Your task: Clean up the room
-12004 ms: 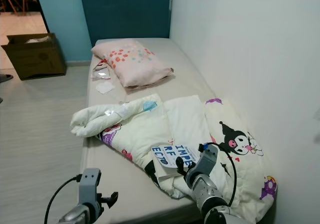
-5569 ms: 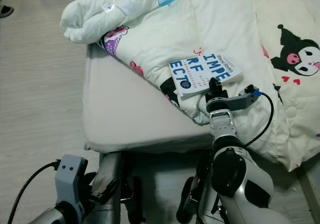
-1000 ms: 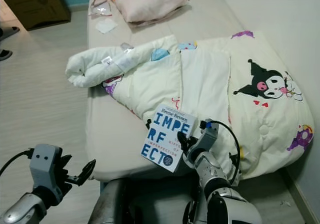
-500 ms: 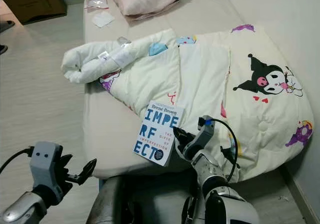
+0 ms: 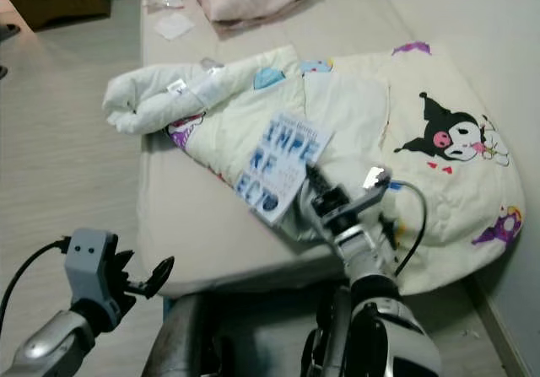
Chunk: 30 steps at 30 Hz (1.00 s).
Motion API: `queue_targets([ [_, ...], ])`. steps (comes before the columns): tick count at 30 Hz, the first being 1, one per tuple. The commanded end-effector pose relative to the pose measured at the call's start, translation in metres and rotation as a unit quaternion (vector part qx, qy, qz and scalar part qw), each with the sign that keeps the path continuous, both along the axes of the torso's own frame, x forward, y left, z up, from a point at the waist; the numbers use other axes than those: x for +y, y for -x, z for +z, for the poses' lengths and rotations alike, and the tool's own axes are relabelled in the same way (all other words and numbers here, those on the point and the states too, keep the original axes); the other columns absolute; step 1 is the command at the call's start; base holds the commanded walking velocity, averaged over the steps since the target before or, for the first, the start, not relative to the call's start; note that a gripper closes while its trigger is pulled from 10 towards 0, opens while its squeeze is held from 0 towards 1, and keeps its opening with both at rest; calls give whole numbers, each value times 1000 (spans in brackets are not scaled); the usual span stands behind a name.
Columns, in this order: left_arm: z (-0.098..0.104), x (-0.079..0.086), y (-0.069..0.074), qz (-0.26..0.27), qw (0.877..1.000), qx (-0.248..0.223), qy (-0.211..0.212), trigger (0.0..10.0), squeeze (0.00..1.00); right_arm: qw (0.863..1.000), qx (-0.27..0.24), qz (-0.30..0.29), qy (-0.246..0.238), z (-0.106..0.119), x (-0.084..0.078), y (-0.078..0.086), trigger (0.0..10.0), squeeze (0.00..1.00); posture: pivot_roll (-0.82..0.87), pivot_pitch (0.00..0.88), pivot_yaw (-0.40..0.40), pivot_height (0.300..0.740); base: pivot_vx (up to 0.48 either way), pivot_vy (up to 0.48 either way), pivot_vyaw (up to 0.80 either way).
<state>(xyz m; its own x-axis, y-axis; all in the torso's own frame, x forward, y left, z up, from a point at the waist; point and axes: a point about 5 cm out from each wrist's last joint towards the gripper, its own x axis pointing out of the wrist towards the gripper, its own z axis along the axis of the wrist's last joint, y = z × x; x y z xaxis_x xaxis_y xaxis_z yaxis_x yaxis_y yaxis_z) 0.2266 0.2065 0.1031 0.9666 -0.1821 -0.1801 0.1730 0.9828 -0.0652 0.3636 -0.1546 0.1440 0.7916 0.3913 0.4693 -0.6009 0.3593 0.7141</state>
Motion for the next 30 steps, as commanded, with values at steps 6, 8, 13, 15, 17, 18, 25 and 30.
queue_targets([
  [6,-8,-12,-14,-2,1000,1,27,10000,0,984,-86,133,79,5,11,24,0,0,144,234,-61,607,0,0,0],
  [8,5,-19,-30,-17,997,-24,75,10000,0,964,-90,184,172,-6,11,35,0,0,120,202,-70,607,0,0,0],
  [13,46,-32,-55,-86,961,-85,248,10000,0,952,-79,204,215,-10,-2,42,0,0,94,178,-75,607,0,0,0],
  [15,62,-36,-60,-125,943,-107,288,10000,0,952,-76,203,217,-9,-5,43,0,0,90,173,-75,607,0,0,0],
  [17,77,-40,-64,-175,927,-128,305,10000,0,953,-76,202,215,-7,-7,43,0,0,84,168,-71,607,0,0,0],
  [18,77,-40,-64,-175,927,-128,305,10000,0,953,-76,202,215,-7,-7,43,0,0,84,168,-71,607,0,0,0],
  [25,105,-42,-60,-379,871,-137,280,10000,1000,955,-76,200,208,-6,-7,49,0,0,77,167,-47,607,0,0,0],
  [30,97,-28,-66,-394,883,-113,230,10000,94,955,-88,209,189,-1,-8,52,0,0,77,173,-39,607,0,0,0],
])
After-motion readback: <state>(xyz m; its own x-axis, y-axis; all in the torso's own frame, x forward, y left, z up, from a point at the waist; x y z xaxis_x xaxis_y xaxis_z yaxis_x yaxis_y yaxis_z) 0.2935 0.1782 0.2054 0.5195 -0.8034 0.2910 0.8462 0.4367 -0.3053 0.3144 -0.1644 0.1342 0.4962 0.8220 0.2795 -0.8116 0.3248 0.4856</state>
